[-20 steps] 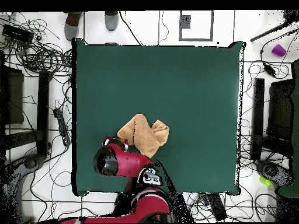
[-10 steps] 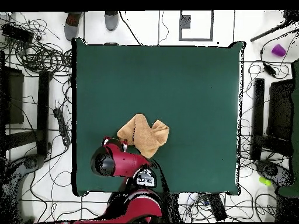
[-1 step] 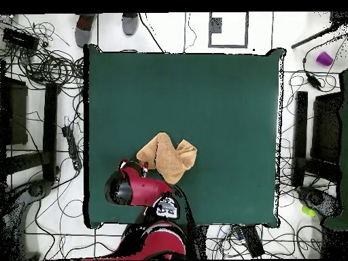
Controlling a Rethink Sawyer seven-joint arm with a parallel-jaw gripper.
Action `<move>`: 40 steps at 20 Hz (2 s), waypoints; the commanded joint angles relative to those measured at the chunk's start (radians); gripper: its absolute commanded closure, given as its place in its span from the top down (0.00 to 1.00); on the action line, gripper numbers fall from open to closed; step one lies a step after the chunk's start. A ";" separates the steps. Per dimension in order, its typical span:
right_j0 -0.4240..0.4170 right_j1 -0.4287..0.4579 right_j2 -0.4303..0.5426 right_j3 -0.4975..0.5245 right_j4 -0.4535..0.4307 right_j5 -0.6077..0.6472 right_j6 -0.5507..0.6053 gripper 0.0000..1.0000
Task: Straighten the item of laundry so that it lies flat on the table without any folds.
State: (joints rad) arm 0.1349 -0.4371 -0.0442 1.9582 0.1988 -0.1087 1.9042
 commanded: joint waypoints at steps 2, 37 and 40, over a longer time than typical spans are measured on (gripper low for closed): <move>0.041 0.182 0.131 -0.137 0.088 -0.005 0.209 1.00; 0.039 0.185 0.127 -0.136 0.081 -0.053 0.229 0.00; 0.044 0.186 0.123 -0.139 0.087 -0.052 0.230 0.00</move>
State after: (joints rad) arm 0.1435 -0.4309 -0.0657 1.9502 0.1984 -0.1087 1.9042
